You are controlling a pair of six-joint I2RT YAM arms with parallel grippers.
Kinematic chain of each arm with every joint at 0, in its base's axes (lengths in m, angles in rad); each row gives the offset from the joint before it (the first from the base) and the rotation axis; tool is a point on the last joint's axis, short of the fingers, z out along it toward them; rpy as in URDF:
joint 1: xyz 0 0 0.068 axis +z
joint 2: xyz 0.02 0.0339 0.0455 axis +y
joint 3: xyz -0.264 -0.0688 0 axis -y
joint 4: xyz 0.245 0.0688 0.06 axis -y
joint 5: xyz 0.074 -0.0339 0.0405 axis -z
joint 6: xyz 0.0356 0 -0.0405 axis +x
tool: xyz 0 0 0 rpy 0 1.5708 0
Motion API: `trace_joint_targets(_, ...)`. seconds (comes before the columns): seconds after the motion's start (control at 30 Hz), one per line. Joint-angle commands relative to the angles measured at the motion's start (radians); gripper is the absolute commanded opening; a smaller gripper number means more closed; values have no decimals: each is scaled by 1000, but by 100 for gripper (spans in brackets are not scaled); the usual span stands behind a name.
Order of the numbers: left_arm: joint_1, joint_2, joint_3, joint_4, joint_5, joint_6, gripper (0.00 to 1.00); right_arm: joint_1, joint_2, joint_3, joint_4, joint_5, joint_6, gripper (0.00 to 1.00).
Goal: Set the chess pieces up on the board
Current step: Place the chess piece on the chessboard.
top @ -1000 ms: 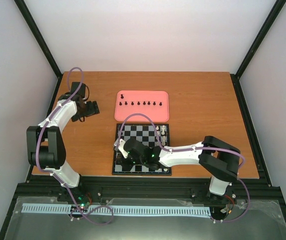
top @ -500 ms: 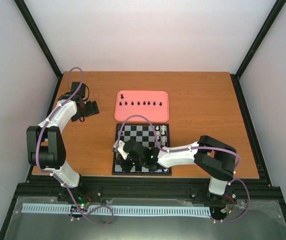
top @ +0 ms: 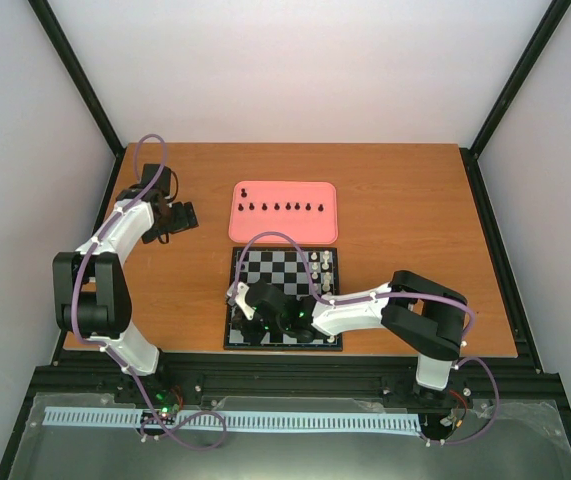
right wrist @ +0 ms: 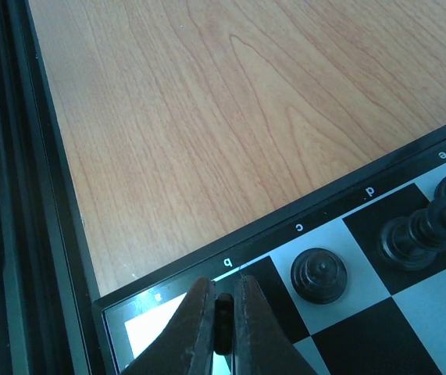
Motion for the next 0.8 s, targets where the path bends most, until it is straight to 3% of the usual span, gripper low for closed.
trace_joint_targets(0.0,0,-7,6,11,-11,2,100,9,21,-2,22,28,-5,3)
trace_joint_targets(0.77,0,-9,8,2,-20,6,100,-9,45,2,9,33,-21,4)
